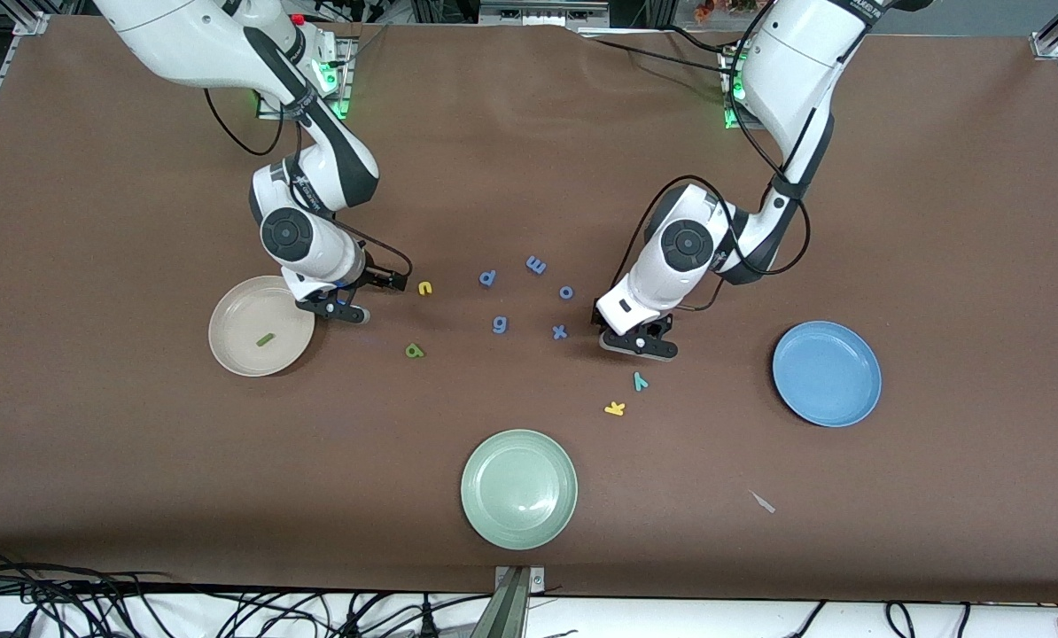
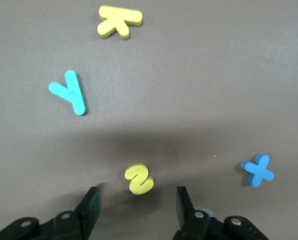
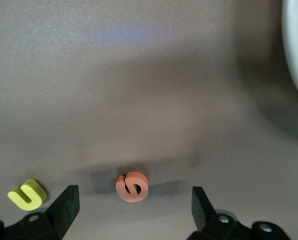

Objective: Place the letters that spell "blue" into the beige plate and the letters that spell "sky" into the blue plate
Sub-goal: 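Grasp the yellow 2 with the left gripper while the right gripper reaches orange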

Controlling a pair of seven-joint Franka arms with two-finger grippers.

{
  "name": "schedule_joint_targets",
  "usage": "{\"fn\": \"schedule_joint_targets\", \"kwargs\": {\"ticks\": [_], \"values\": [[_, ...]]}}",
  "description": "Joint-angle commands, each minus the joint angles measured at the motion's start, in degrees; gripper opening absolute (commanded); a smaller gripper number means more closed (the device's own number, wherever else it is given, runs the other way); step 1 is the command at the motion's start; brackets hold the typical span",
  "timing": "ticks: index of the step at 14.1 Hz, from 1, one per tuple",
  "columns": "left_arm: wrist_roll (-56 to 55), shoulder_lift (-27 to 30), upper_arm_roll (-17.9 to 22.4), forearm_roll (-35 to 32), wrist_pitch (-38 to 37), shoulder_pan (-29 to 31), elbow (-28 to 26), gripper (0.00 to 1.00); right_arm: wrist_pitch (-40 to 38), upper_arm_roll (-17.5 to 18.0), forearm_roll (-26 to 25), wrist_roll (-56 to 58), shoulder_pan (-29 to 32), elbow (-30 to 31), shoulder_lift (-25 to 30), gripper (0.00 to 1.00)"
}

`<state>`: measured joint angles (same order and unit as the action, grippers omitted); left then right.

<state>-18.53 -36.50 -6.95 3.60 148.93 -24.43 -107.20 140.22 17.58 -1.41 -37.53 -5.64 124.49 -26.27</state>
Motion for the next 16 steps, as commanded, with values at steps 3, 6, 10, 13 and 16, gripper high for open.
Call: {"fn": "schedule_joint_targets", "kwargs": {"ticks": [3, 6, 10, 13, 16], "values": [[0.6, -2.1, 0.4, 1.8, -0.2, -0.6, 2.4, 0.61, 0.8, 0.2, -1.3, -0.7, 0.1, 0.6, -0.2, 0.76], [0.9, -2.3, 0.4, 1.5, -0.1, -0.6, 2.4, 0.38, 0.8, 0.2, -1.2, -0.7, 0.1, 0.7, -0.7, 0.61], [1.1, -2.4, 0.4, 1.4, -0.1, -0.6, 2.4, 0.23, 0.8, 0.2, -1.2, -0.7, 0.1, 0.7, -1.0, 0.5], [1.1, -2.3, 0.4, 1.4, -0.1, -0.6, 2.4, 0.17, 0.8, 0.2, -1.2, -0.5, 0.1, 0.7, -1.2, 0.44], [1.4, -0.9, 0.5, 1.3, -0.3, -0.4, 2.4, 0.15, 0.8, 0.2, -1.3, -0.4, 0.1, 0.7, -1.3, 0.39]]}}
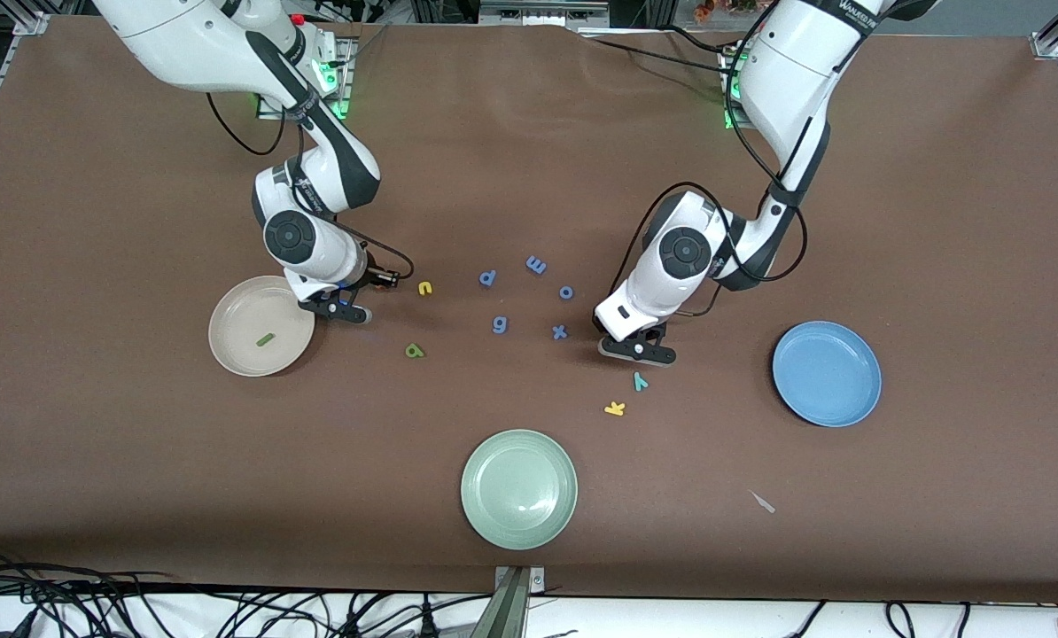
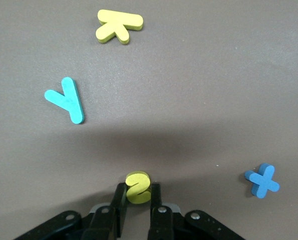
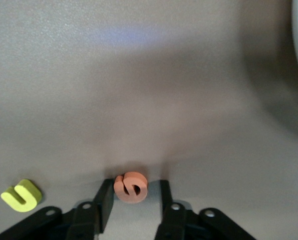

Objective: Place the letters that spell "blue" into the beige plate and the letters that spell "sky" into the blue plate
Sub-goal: 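Carry the yellow 2 to the blue plate while the right gripper grasps orange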

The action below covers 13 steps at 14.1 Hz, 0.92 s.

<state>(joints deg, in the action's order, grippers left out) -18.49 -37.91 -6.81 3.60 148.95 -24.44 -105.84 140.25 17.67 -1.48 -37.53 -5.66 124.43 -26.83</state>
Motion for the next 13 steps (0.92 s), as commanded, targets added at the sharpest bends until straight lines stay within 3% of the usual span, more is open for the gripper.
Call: {"fn": "schedule_joint_targets", "kwargs": {"ticks": [1, 3, 8, 12, 13], "values": [[1.4, 2.5, 0.8, 1.1, -0.6, 0.3, 0.3, 0.15, 0.9, 0.1, -1.2, -0.4, 0.1, 0.7, -0.8, 0.37], [5.0, 7.6, 1.4, 0.7, -4.0, 4.4, -2.6, 0.15, 0.9, 0.1, -1.2, -0.4, 0.1, 0.5, -1.1, 0.36], [27.5, 17.8, -1.1, 0.9, -9.6, 21.3, -10.6, 0.15, 0.8, 0.1, -1.2, -0.4, 0.1, 0.0, -1.1, 0.32], [46.6, 19.1, -0.2, 0.9, -11.7, 31.4, -13.6, 0.18, 0.3, 0.1, -1.2, -0.6, 0.1, -1.0, -1.1, 0.28], [46.9, 18.8, 0.0, 0.9, -11.4, 31.4, -13.6, 0.25, 0.3, 0.1, -1.2, -0.6, 0.1, -1.1, -1.1, 0.28]]}}
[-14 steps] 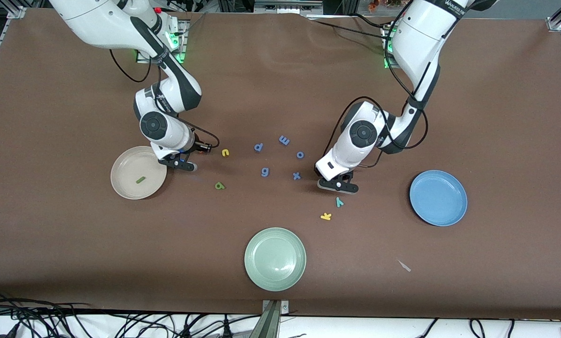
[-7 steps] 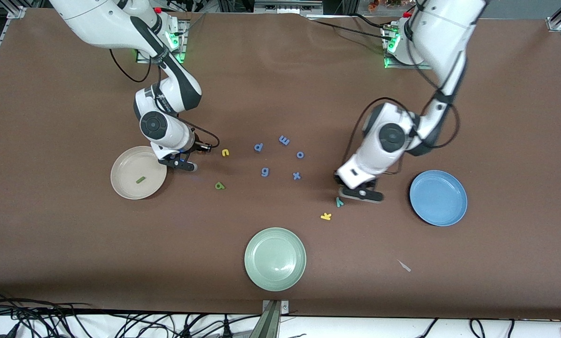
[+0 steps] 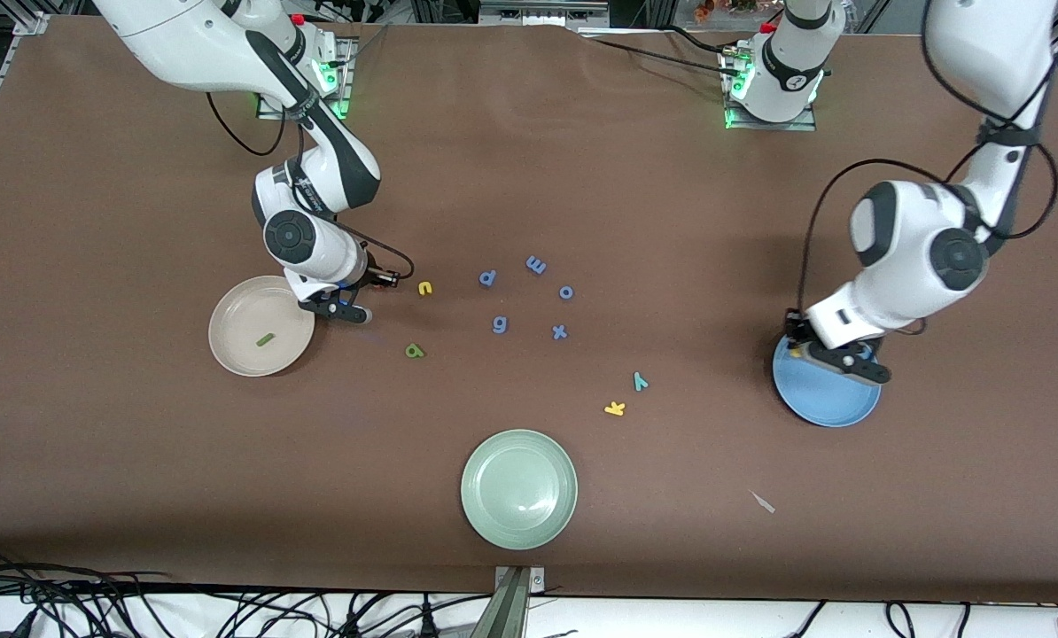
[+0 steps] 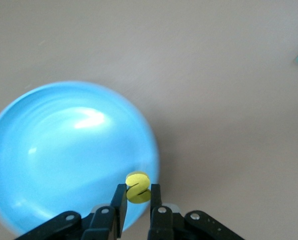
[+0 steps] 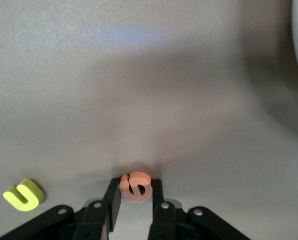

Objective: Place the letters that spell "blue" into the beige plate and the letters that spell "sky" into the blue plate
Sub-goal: 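Carry the yellow 2 to the blue plate while the right gripper grasps orange, then release the 2 on the blue plate while the right gripper carries orange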

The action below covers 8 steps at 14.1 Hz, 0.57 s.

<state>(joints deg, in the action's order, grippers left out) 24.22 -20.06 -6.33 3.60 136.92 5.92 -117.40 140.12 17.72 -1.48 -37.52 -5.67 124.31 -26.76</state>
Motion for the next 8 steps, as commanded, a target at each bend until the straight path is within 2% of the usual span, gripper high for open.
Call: {"fn": "schedule_joint_targets", "kwargs": {"ticks": [1, 2, 3, 5, 8], "values": [[4.2, 0.6, -0.4, 0.9, 0.8, 0.9, -2.0, 0.44, 0.3, 0.0, -1.2, -0.2, 0.1, -1.6, -1.2, 0.28], [4.2, 0.5, -0.5, 0.9, 1.5, 0.9, -2.0, 0.61, -0.7, 0.0, -1.2, 0.1, 0.2, -2.6, -1.0, 0.27], [4.2, 0.4, -0.5, 0.9, 2.4, 0.8, -2.0, 0.71, -3.8, 0.0, -1.2, 0.3, 0.3, -4.5, -1.0, 0.27], [4.1, 0.4, -0.5, 0.9, 2.6, 0.4, -1.9, 0.74, -10.6, -0.1, -1.2, 0.9, 0.7, -8.7, -1.0, 0.26], [2.7, -0.3, -0.9, 2.7, 2.7, -2.5, -1.0, 0.73, -17.6, -1.2, -1.2, 5.8, 2.2, -13.3, -1.0, 0.26]]}}
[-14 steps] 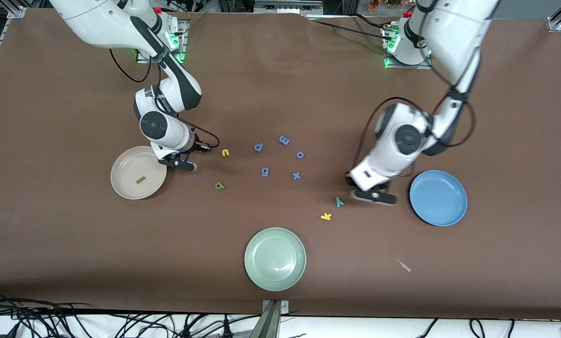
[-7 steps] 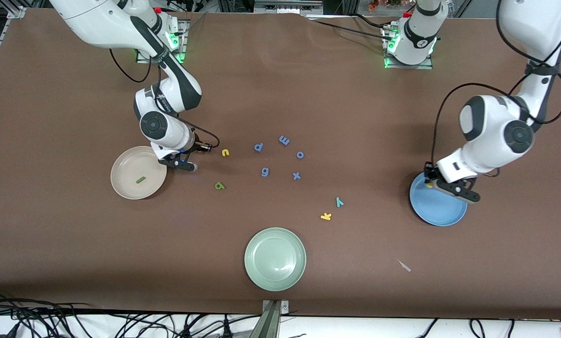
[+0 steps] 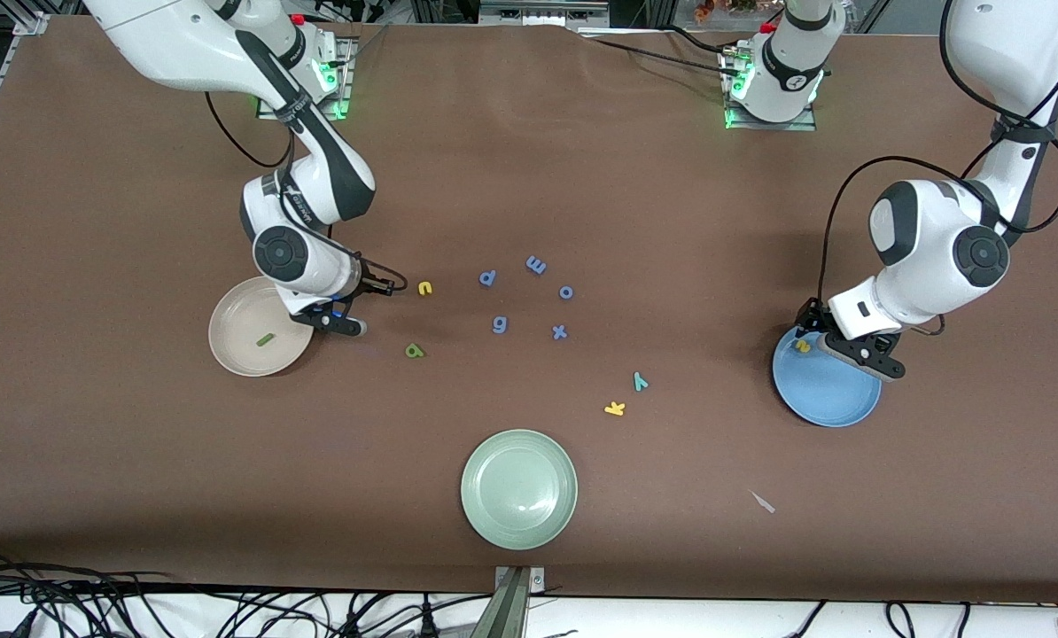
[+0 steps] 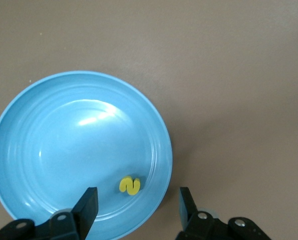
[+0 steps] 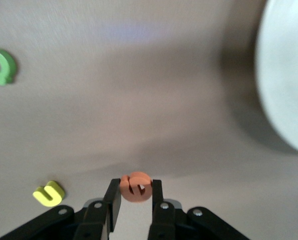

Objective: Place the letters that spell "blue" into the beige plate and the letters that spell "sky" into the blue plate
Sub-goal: 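Release the 2 on the blue plate while the right gripper carries orange, then grasp the cyan Y with the left gripper while the right gripper drops orange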

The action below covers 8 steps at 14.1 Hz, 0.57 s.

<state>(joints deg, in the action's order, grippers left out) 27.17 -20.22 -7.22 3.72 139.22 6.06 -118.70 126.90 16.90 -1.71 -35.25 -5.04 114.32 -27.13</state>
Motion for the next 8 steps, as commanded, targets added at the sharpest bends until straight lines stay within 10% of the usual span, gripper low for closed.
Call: {"fn": "schedule_joint_targets", "kwargs": {"ticks": [1, 8], "values": [[-3.4, -0.4, 0.1, 5.4, 0.5, -6.2, 0.4, 0.73, -6.1, -0.7, -0.9, 6.4, 2.7, -4.5, -0.6, 0.26], [-22.9, -14.3, 5.0, 9.1, 4.2, -25.3, 17.0, 0.73, -9.4, -1.5, -6.1, 17.3, 9.8, -8.4, -2.3, 0.26]]}}
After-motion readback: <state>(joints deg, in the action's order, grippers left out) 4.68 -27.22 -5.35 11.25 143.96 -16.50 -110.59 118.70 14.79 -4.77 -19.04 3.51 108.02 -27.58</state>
